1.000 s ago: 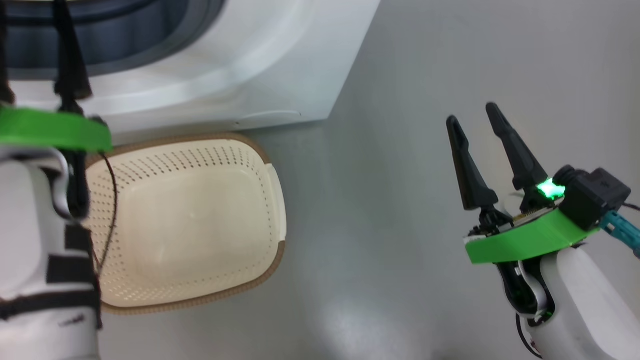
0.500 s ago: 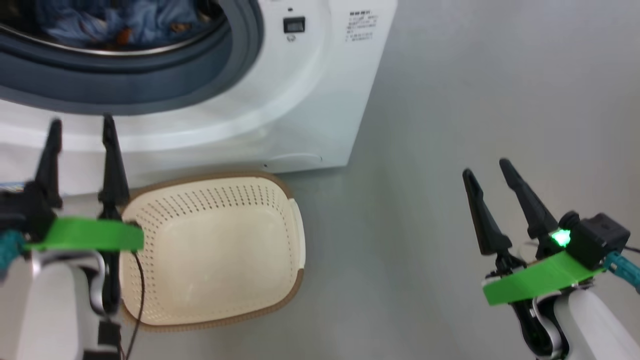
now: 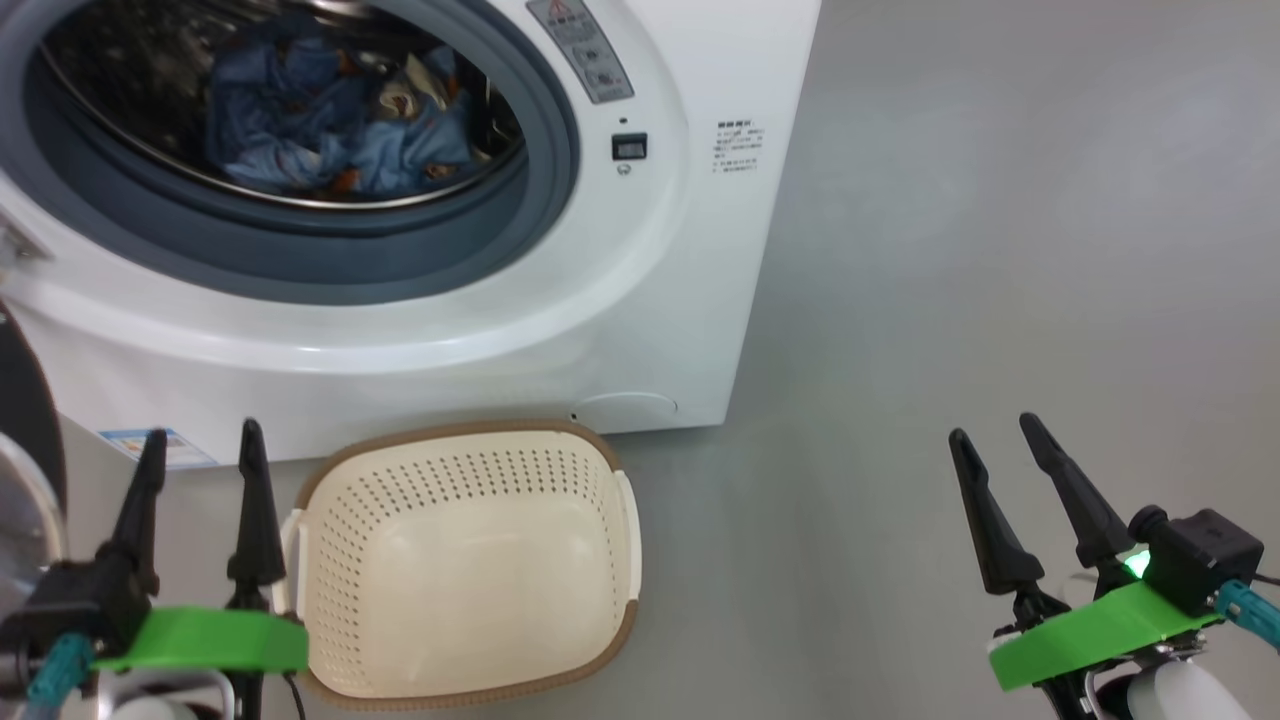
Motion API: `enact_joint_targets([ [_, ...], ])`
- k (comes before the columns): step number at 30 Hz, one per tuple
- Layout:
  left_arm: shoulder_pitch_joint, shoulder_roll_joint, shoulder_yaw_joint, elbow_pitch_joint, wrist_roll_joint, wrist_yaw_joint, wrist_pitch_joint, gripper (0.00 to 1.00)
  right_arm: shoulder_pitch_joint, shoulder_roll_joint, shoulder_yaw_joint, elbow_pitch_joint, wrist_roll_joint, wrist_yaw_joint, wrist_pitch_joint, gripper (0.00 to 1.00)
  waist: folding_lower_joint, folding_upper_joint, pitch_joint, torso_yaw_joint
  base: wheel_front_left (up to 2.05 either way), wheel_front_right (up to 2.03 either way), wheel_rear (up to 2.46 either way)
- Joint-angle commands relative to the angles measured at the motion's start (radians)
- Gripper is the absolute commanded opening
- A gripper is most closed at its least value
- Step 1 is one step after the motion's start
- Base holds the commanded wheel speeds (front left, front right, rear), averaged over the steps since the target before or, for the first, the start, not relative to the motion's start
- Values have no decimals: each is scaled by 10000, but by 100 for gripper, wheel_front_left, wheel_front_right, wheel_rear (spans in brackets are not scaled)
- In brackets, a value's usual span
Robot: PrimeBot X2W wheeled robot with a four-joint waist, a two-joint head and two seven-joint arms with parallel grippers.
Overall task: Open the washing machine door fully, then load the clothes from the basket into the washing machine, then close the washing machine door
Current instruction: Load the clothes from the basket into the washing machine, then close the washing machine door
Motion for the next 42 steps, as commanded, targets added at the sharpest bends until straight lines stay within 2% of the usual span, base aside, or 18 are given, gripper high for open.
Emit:
enact_joint_targets([
  [1,290,109,354,-456,-114,8,-53,100,205,-201,123,-226,56,73,-80,100,2,0,-380,178,0,0,0],
  [19,1991,-103,824,-1240,-128,8,-53,100,790,-293,-48,-295,95,73,-80,100,2,0,-904,227,0,0,0],
  [42,2152,-125,653,-1600,-388,8,-53,100,723,-252,-92,-363,49,73,-80,100,2,0,-774,159,-1,1,0],
])
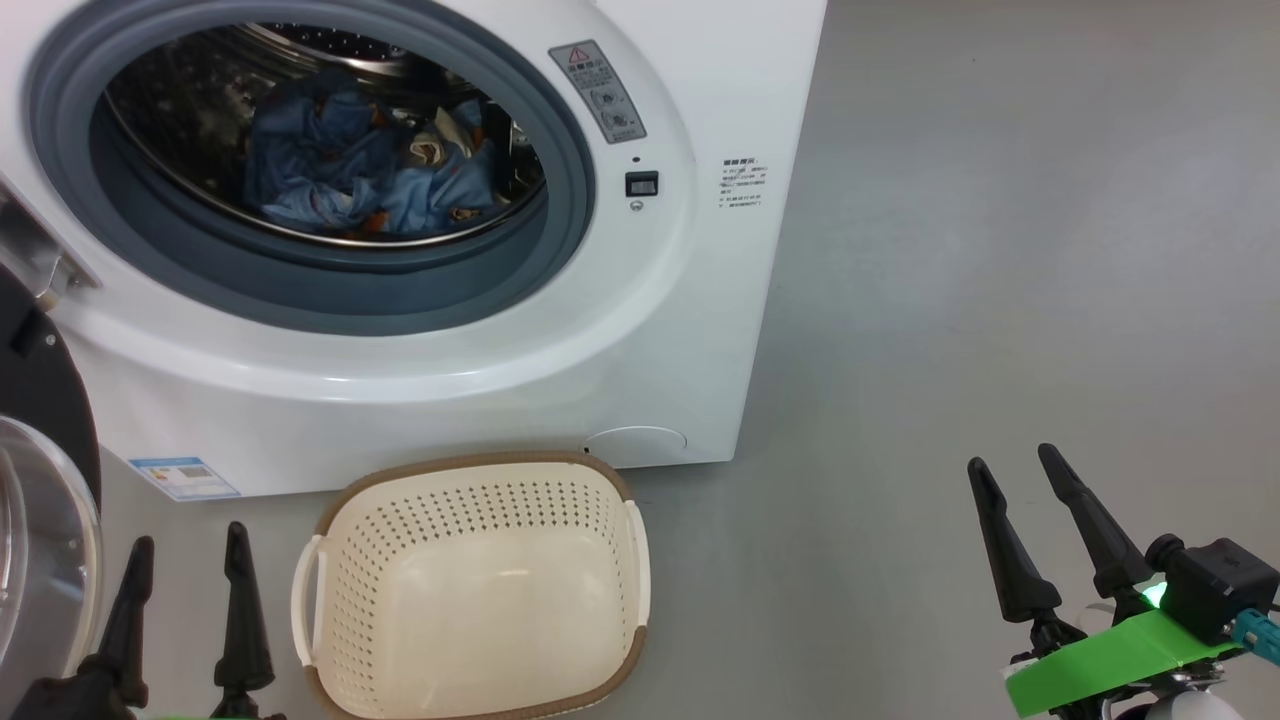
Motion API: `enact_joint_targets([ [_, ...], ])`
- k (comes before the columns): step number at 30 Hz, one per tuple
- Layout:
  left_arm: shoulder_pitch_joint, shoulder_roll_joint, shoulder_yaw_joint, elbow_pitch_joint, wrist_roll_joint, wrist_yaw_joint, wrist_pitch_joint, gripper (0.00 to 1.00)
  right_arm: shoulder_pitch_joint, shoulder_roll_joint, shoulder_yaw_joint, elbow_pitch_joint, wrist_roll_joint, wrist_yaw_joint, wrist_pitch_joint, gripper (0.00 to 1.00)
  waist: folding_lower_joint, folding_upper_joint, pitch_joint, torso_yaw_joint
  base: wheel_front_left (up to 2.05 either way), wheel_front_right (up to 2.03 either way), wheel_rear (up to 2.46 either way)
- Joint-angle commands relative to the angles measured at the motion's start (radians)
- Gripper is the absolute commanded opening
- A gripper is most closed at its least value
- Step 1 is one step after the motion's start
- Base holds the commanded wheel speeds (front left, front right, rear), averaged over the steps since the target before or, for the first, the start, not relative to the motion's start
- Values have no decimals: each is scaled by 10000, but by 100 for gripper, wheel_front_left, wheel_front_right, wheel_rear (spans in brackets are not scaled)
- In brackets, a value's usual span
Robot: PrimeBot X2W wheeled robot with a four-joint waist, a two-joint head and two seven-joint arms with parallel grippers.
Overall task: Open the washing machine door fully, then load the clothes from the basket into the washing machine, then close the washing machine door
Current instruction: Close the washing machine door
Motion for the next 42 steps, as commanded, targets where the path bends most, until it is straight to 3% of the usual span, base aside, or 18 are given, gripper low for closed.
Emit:
enact_joint_targets([
  [1,-15,127,270,-340,-35,8,-59,100,53,-186,165,-261,35,73,-80,100,0,0,6,0,-34,34,0],
  [20,45,140,211,-357,-36,8,-59,100,49,-226,161,-304,38,73,-80,100,0,0,65,12,-113,113,0],
  [30,112,172,29,-409,-124,8,-59,100,34,-250,210,-286,29,73,-80,100,0,0,41,91,-26,26,0],
  [42,127,120,51,-529,-307,8,-59,100,-17,-357,319,-392,-11,73,-80,100,0,0,119,833,0,0,0],
])
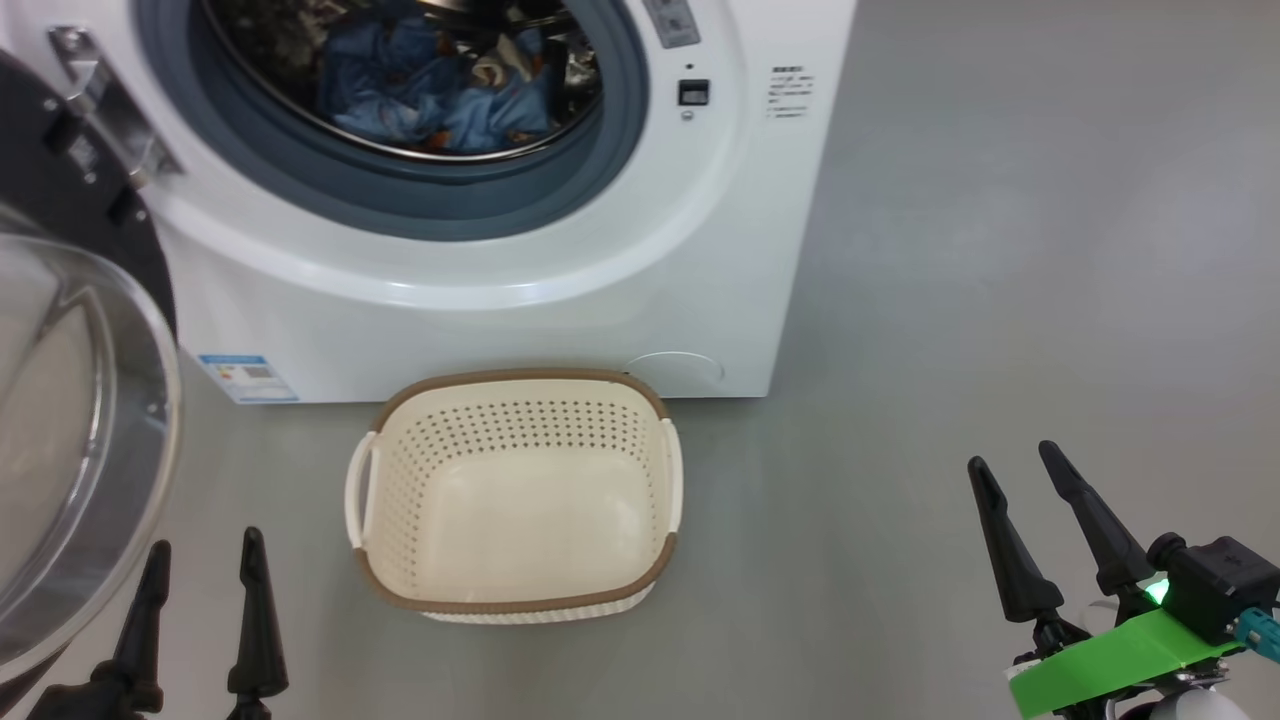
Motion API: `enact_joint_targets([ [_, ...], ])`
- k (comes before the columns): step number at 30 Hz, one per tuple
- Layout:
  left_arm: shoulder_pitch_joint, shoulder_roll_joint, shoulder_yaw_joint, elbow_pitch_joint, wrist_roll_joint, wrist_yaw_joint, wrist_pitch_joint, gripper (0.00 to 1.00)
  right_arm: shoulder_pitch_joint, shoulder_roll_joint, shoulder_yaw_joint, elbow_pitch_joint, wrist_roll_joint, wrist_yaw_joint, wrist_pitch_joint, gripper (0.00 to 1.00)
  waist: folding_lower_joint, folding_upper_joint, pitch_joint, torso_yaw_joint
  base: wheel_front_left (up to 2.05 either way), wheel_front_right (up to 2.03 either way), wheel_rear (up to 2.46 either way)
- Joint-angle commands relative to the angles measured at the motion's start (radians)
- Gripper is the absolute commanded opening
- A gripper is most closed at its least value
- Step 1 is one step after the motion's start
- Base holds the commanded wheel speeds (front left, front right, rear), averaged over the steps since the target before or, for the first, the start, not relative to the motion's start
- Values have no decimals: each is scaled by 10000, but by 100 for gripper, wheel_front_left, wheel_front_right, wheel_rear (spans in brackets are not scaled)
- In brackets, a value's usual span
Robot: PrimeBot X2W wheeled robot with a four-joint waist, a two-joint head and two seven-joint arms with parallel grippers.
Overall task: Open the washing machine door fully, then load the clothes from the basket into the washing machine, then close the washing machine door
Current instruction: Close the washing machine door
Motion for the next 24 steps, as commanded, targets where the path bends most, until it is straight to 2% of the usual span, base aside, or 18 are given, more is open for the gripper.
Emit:
enact_joint_targets([
  [1,-73,110,329,-368,-128,8,-61,100,-30,-223,278,-273,-2,73,-80,100,0,0,67,387,0,0,0],
  [12,-13,60,484,-593,-517,25,-61,100,-236,-509,449,-306,7,73,-80,100,0,0,296,1856,0,0,0],
  [24,295,56,145,-755,-1235,470,-61,100,-382,-879,867,-227,78,73,-80,100,0,0,236,3795,0,0,0],
])
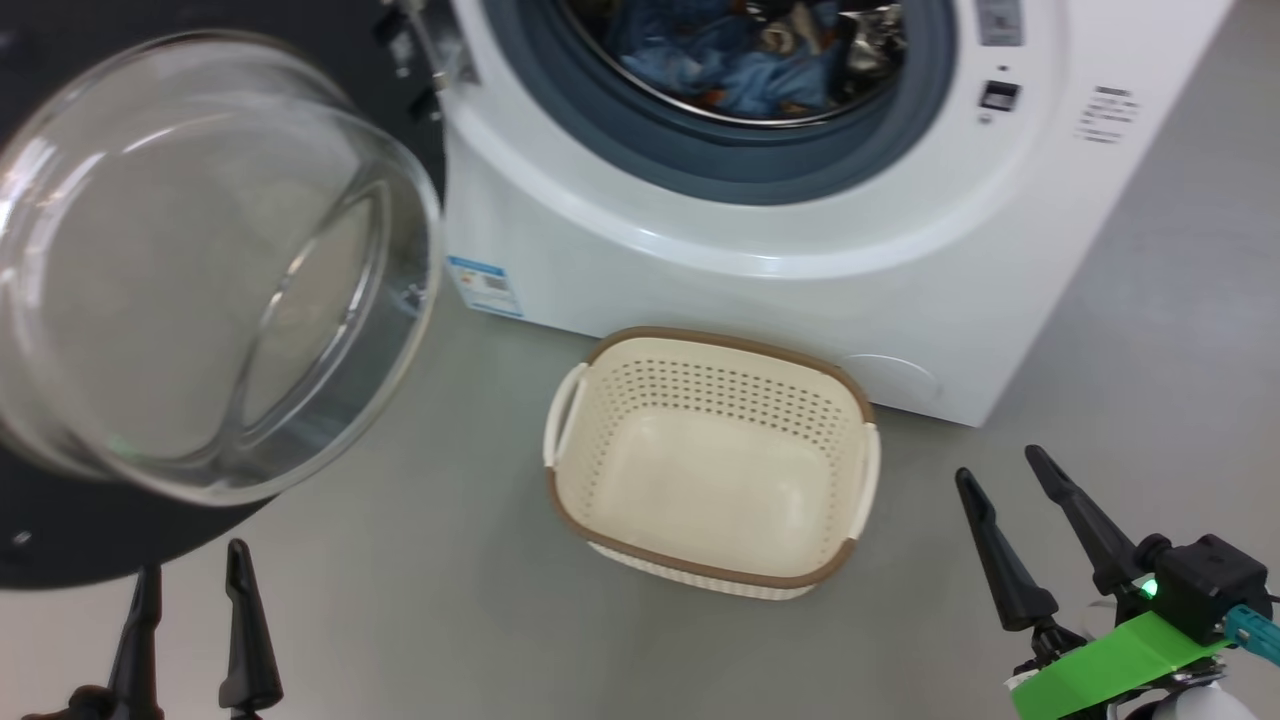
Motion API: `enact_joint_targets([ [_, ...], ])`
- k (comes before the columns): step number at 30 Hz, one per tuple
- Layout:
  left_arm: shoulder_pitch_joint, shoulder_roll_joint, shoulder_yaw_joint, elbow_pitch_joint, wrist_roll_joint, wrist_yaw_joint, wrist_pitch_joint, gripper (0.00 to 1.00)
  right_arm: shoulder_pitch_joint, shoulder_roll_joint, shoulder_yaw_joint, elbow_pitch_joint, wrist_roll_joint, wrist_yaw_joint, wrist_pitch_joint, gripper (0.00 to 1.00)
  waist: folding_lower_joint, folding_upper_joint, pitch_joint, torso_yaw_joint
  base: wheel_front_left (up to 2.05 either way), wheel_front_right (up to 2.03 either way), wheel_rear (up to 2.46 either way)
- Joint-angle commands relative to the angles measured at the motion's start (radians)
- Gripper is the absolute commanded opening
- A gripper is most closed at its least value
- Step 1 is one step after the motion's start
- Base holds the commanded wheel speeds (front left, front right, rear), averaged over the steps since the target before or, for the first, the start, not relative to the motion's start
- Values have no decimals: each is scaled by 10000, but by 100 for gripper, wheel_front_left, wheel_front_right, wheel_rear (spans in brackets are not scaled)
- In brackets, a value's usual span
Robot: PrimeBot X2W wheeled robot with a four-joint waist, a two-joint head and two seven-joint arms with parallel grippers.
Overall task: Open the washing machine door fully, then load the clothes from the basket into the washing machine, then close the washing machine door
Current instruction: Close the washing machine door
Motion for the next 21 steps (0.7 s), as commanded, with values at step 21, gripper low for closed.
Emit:
enact_joint_targets([
  [21,663,109,280,-724,-829,693,-61,100,-1162,-618,1674,174,399,73,-82,100,0,0,-34,2182,0,0,0],
])
